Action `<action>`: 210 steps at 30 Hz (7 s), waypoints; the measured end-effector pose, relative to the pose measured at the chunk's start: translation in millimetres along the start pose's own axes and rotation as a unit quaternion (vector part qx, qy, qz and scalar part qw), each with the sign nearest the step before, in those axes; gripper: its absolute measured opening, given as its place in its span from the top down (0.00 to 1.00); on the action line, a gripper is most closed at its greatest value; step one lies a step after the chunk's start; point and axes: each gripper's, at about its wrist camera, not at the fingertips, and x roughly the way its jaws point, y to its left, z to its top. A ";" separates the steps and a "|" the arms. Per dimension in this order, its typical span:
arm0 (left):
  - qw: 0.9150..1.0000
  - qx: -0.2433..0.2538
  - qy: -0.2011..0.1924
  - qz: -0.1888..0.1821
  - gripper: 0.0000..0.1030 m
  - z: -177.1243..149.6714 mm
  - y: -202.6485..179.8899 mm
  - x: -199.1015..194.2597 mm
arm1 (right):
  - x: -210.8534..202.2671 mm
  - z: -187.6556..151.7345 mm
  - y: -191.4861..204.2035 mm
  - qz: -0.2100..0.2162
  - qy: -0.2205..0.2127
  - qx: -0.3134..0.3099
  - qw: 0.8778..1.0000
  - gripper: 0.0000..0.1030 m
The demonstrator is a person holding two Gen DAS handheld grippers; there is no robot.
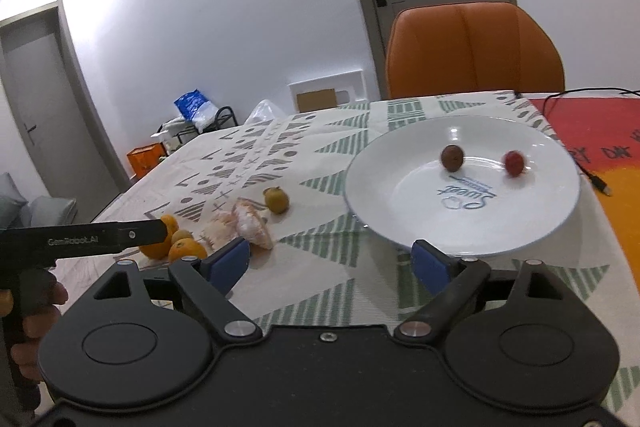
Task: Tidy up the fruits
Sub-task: 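Move both open tools back from the plate to the fruit pile, then grasp a large orange with the left tool while the right tool grasps a small mandarin, then lower the orange into the white plate with the left tool while the right tool drops the mandarin there, then move both open tools back to the remaining fruit pile, then grasp the brown pear with the left tool while the right tool grasps a pomelo piece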
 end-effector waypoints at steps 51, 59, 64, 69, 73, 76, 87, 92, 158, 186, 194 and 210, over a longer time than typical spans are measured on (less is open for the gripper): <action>0.999 -0.027 0.022 -0.020 0.62 3.3 42.7 32.5 | 35.0 -6.8 41.3 0.055 0.046 0.011 0.997 0.79; 0.999 -0.026 0.008 -0.020 0.62 11.1 32.0 20.3 | 28.9 -5.3 28.6 0.052 0.033 0.023 0.998 0.79; 0.999 -0.011 0.001 -0.031 0.62 15.3 15.6 15.8 | 20.6 -3.0 17.0 0.044 0.021 0.034 0.998 0.79; 0.999 0.004 -0.003 -0.042 0.62 18.5 -2.9 15.9 | 10.7 -1.0 4.2 0.035 0.009 0.042 0.998 0.79; 0.998 0.013 -0.008 -0.053 0.62 21.1 -18.3 16.1 | 0.4 3.3 -5.3 0.026 -0.005 0.043 0.999 0.79; 0.998 0.021 -0.013 -0.062 0.62 21.9 -29.2 14.5 | -6.8 5.8 -13.4 0.019 -0.014 0.046 0.999 0.79; 0.996 0.042 -0.021 -0.077 0.62 25.0 -60.3 11.1 | -26.5 10.3 -40.6 -0.001 -0.038 0.064 0.997 0.79; 0.995 0.060 -0.024 -0.082 0.62 29.4 -78.1 11.6 | -31.1 10.6 -58.9 -0.010 -0.047 0.080 0.996 0.79; 0.997 0.064 -0.033 -0.043 0.17 26.7 -80.6 15.1 | -15.1 8.9 -52.3 -0.020 -0.041 0.058 0.997 0.19; 1.000 -0.002 -0.008 -0.006 0.17 2.3 8.0 2.1 | 18.7 4.2 19.5 0.023 0.015 -0.003 1.000 0.26; 1.000 -0.010 -0.002 -0.017 0.25 -0.9 13.2 10.2 | 32.2 3.1 24.1 0.030 0.031 -0.005 0.999 0.38; 0.998 -0.057 0.018 -0.037 0.59 1.9 26.2 37.4 | 59.0 11.3 35.1 0.041 0.050 -0.021 0.998 0.45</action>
